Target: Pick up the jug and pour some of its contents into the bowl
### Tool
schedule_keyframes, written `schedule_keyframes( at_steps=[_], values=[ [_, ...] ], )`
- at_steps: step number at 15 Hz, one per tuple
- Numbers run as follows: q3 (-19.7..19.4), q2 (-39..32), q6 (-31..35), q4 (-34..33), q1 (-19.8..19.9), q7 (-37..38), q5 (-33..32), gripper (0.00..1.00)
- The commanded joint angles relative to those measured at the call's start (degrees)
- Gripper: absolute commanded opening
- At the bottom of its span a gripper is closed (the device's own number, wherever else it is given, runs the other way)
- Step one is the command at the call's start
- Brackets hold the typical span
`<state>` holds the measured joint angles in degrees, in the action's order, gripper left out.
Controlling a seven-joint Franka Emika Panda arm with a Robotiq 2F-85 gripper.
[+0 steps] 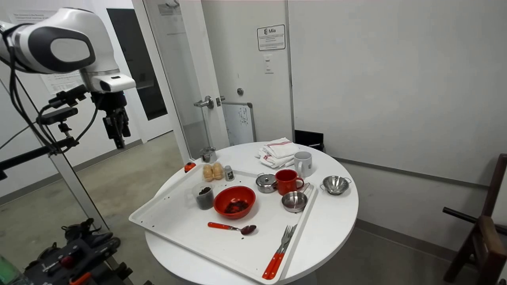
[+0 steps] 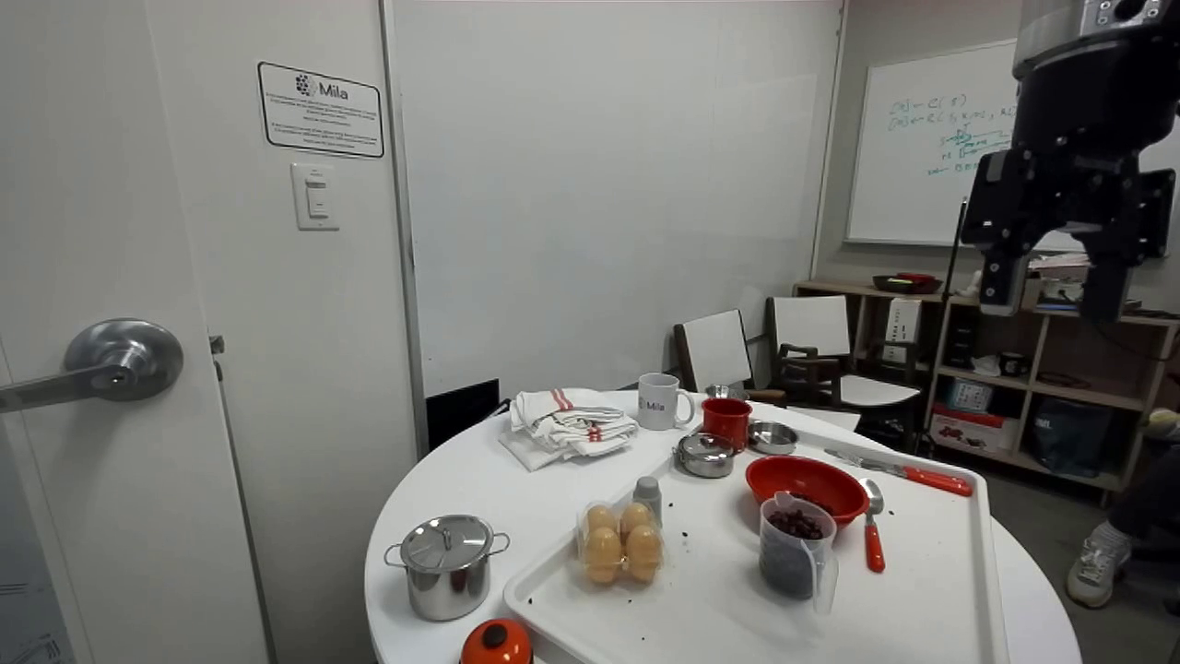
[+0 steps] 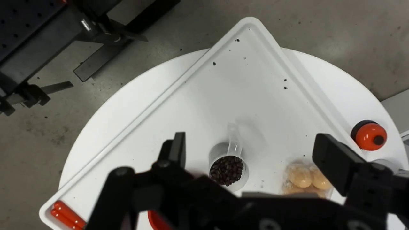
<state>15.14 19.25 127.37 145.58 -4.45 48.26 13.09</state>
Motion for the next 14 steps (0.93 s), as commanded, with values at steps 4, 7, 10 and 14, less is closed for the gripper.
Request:
schedule_keyframes(
  at_steps=[4, 7, 10, 14],
  values=[
    [-0.9, -8.0, 9.1, -1.5, -2.6, -1.6, 2.4, 1.00],
    [-0.4, -11.6, 16.5, -1.6, -2.8, 1.0, 0.9, 1.00],
    [0.1, -14.4, 21.0, -1.7, -2.6, 6.2, -2.9, 1.00],
    [-1.1, -13.8, 20.1, -0.9, -3.4, 4.4, -1.9, 1.00]
  ],
)
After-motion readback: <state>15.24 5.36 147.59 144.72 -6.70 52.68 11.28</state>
